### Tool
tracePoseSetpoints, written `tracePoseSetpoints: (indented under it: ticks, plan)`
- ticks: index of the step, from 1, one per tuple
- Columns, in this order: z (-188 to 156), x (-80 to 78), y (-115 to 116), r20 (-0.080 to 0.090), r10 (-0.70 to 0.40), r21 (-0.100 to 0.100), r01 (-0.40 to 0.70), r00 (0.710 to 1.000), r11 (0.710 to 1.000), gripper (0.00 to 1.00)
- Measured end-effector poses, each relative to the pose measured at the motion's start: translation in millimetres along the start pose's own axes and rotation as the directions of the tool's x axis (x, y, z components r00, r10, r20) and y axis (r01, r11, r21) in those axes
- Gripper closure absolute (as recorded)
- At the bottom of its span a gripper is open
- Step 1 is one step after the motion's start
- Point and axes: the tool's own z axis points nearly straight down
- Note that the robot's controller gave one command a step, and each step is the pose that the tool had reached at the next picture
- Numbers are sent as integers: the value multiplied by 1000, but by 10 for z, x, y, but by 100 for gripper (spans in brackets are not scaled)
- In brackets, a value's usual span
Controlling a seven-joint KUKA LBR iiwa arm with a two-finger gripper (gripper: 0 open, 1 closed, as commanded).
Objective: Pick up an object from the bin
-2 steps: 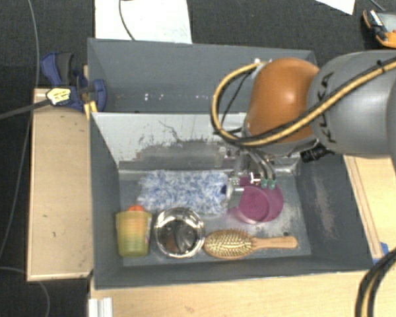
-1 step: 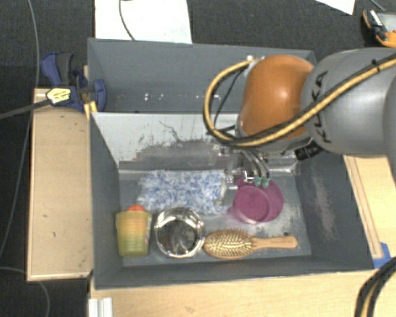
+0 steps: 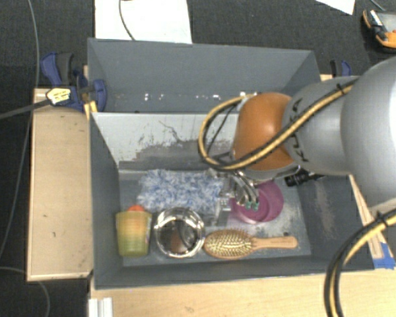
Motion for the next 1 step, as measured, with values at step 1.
tracePoseSetpoints:
  ticks: [1]
  plan:
    - [-242,3,110,0,-13,1,13,1000,1000,0]
